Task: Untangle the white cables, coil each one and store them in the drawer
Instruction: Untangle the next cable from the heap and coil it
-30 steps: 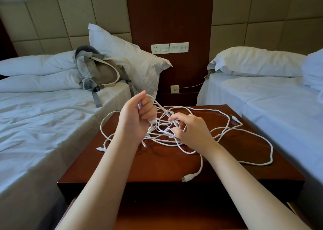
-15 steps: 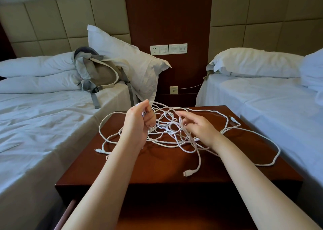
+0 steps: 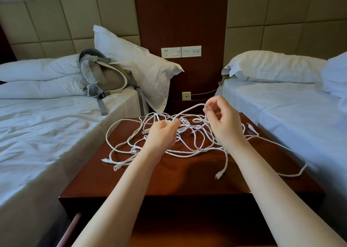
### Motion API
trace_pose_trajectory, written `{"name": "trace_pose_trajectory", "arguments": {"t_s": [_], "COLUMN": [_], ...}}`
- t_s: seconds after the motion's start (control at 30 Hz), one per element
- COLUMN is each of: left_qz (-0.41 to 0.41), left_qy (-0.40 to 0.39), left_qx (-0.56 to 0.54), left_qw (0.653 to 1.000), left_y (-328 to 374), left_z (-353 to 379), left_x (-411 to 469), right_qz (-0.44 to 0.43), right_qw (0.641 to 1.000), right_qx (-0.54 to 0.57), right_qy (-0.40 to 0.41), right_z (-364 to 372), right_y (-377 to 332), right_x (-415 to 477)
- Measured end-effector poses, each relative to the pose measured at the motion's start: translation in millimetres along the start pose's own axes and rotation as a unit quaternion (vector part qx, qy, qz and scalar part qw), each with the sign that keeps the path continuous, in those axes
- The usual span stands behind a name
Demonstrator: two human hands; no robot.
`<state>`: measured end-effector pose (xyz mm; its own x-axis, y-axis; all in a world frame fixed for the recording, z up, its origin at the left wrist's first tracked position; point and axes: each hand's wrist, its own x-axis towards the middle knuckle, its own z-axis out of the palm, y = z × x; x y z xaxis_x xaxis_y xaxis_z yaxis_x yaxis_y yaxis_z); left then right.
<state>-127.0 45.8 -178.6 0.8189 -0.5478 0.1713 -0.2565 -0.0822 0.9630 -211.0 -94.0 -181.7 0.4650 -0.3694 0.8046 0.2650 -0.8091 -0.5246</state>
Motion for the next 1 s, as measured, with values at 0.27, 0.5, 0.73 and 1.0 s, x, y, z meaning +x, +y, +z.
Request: {"name": "trace_pose_trajectory", "arguments": {"t_s": [0.27,0.5,0.73,1.0], "left_qz": [0.083,0.026,0.071,0.106], "left_qy": [0.009,-0.191,-0.408,-0.117], "left_qx": [-0.072,-0.073,-0.424,-0.577], "left_qw": [0.994,0.978,0.806,0.801], "left_y": [2.1,-3.4,14.9,30.6], "left_z": [2.5,2.9,-12.3,-19.1], "left_x": [-2.0,-2.4,-1.8,-5.6], "right_qz": [0.019,0.06,0.01,0.062], "right_qw": [0.996,0.988,0.993,0.944], "right_qx": [0.082,0.139,-0.038,-0.121], "right_qy": [0.042,0.011,-0.115,-0.3], "right_z": [-3.8,-1.1,4.9,30.1], "right_y": [-3.7,-16.2,3.2,-11.0], "right_x": [3.4,3.5,-10.7,-16.7]}}
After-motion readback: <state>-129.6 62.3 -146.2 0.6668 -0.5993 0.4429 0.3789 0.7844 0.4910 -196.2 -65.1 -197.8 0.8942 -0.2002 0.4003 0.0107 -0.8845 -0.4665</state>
